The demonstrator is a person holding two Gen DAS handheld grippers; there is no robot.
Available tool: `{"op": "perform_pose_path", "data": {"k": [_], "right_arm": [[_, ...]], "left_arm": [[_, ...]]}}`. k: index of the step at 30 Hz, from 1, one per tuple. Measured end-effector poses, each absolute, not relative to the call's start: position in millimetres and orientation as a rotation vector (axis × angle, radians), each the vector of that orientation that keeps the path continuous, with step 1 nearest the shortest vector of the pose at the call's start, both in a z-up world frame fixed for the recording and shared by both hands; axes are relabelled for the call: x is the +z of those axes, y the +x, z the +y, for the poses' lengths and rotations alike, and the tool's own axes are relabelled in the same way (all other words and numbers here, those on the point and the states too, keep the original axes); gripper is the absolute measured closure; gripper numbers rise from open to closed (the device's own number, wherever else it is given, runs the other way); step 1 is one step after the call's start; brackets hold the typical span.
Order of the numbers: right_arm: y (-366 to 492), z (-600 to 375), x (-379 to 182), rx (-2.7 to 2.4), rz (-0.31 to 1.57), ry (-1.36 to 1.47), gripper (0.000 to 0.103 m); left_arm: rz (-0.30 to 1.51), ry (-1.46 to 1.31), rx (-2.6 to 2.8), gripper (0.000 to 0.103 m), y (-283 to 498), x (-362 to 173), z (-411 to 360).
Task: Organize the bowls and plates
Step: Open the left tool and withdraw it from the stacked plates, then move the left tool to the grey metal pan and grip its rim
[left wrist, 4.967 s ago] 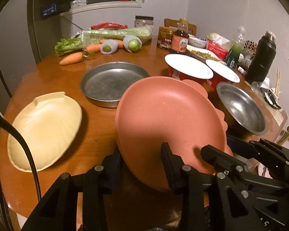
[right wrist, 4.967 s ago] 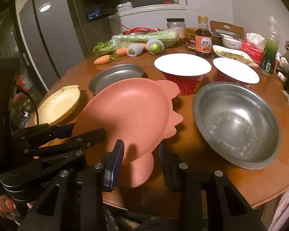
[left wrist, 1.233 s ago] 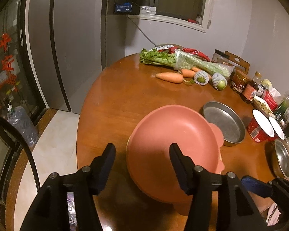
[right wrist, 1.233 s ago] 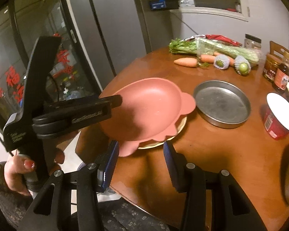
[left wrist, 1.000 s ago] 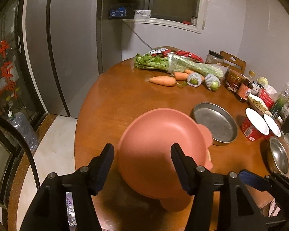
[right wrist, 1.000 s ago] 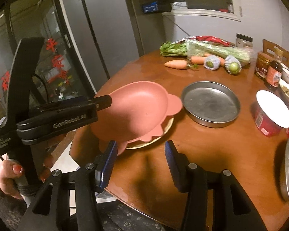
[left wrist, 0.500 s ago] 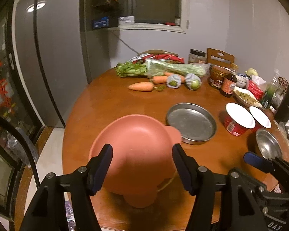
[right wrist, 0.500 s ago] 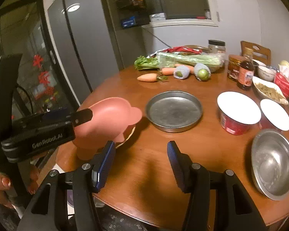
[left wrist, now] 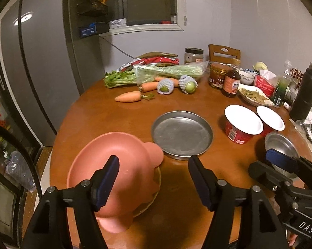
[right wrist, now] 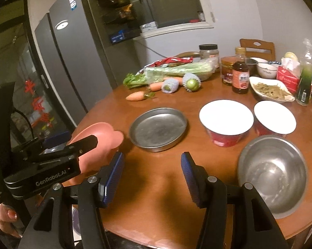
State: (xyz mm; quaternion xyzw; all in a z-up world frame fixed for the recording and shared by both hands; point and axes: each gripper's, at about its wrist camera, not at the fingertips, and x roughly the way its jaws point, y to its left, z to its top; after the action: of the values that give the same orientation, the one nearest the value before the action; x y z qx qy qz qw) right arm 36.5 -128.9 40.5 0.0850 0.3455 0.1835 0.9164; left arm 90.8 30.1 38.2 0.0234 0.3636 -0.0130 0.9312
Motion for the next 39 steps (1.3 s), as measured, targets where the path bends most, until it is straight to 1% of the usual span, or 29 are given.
{"op": "perform_pose_path", "data": {"k": [7, 19, 25, 34, 39], "right_arm": [[55, -132, 29, 0.374, 0.750, 0.202, 0.043], [96, -124, 14, 0.356, 0.824, 0.194, 0.043], [122, -119, 2, 0.324, 0.871, 0.185, 0.043], [163, -102, -24, 0.286, 0.972, 0.137, 0.043], [178, -99, -31, 0.262, 0.998, 0.110, 0.043]], "left_arm": [[0.768, 0.055, -0.040, 0.034, 110, 32, 23], [0.784, 0.045, -0.048, 0.034, 151, 39, 25], [0.824, 0.048, -0.030, 0.034, 176, 32, 27], [0.852, 0.040, -0.046, 0.034, 191, 23, 30], [0.879, 0.053, -0.061, 0.034, 198, 14, 29]]}}
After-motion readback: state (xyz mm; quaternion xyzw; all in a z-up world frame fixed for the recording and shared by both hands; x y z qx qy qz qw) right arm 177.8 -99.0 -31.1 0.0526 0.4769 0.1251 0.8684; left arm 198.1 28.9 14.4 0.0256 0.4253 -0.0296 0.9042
